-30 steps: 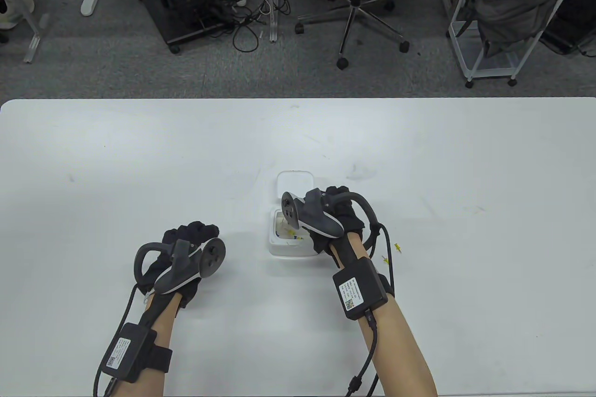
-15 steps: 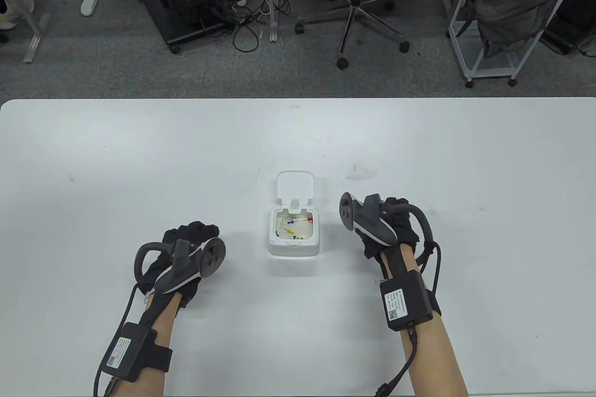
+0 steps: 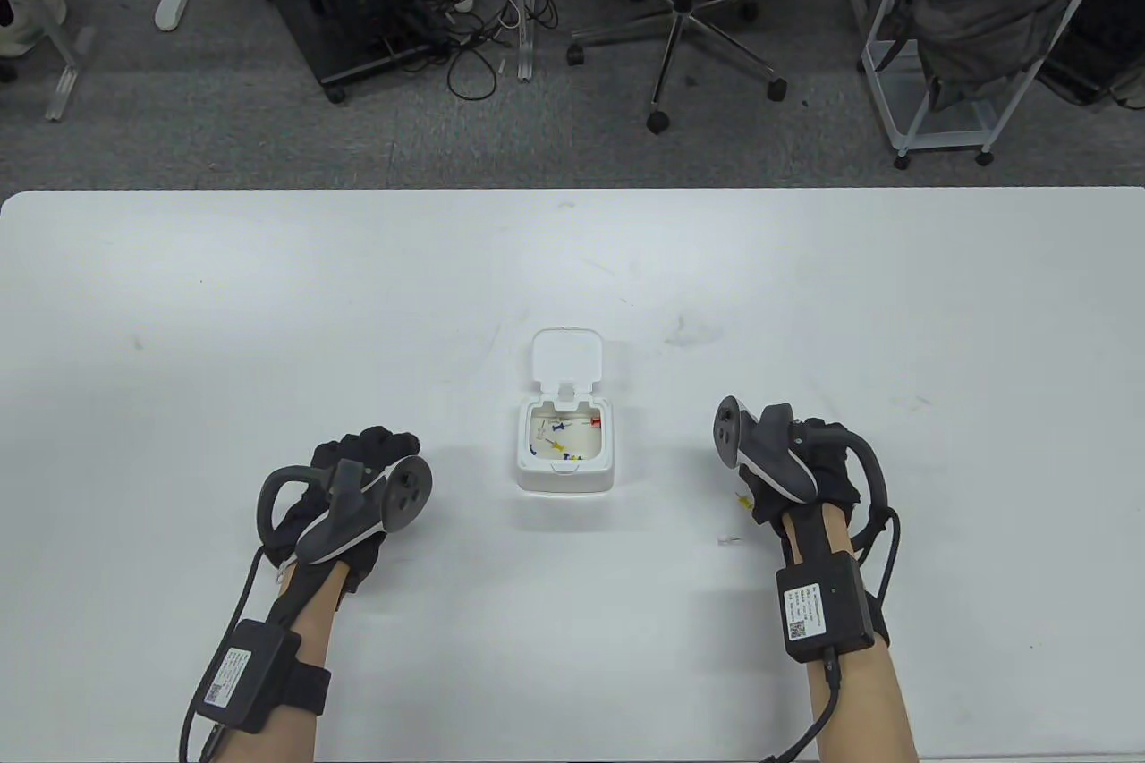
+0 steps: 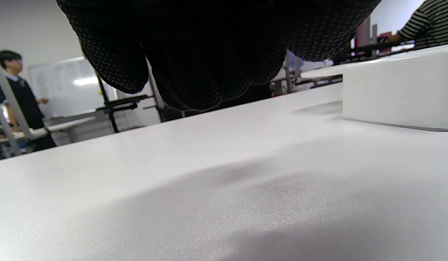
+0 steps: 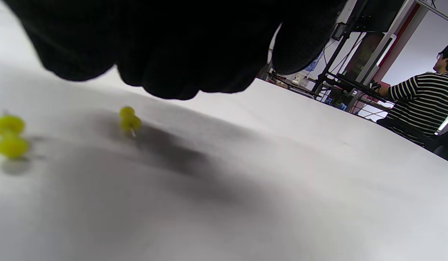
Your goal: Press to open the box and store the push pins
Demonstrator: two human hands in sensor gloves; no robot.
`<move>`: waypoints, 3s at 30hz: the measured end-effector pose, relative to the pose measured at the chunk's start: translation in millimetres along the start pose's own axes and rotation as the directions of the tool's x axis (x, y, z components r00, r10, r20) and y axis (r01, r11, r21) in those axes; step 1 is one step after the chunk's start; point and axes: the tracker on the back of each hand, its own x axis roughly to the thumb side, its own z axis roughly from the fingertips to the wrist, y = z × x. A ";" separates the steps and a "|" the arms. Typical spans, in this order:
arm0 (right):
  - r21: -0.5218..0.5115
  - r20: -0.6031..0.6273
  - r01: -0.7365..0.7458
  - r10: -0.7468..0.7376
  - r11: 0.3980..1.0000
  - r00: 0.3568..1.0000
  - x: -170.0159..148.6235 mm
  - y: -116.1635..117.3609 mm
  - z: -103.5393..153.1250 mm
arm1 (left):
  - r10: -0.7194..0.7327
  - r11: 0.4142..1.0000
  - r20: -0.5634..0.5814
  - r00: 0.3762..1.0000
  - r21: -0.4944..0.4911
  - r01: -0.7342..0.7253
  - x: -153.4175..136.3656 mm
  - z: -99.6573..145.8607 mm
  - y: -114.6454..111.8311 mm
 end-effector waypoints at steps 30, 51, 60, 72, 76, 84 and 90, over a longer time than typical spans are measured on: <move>0.002 -0.009 -0.025 0.025 1.000 1.000 4.7 26.7 -13.2 | -0.008 1.000 -0.014 1.000 -0.008 0.008 -2.7 -1.2 0.5; -0.098 0.078 0.028 -0.020 0.995 0.997 46.4 -32.2 -21.4 | -0.006 1.000 -0.013 1.000 -0.003 0.006 -3.3 -1.4 0.5; -0.169 0.183 0.048 -0.016 0.984 0.983 86.1 -65.0 -9.9 | -0.008 1.000 -0.010 1.000 -0.002 0.008 -2.7 -1.8 0.5; -0.206 0.295 0.048 0.015 0.977 0.956 144.8 -88.5 6.5 | -0.008 1.000 -0.010 1.000 0.000 0.008 -2.7 -1.8 0.6; -0.200 0.308 0.046 0.018 0.979 0.951 154.2 -86.0 7.5 | -0.009 1.000 -0.009 1.000 0.002 0.009 -2.6 -2.1 0.3; -0.194 0.315 0.057 0.007 0.979 0.949 158.9 -86.8 9.7 | -0.010 1.000 -0.008 1.000 0.005 0.010 -2.4 -2.3 0.2; -0.190 0.314 0.053 0.010 0.980 0.949 157.9 -87.3 11.8 | -0.012 1.000 -0.007 1.000 0.010 0.012 -2.2 -2.3 0.1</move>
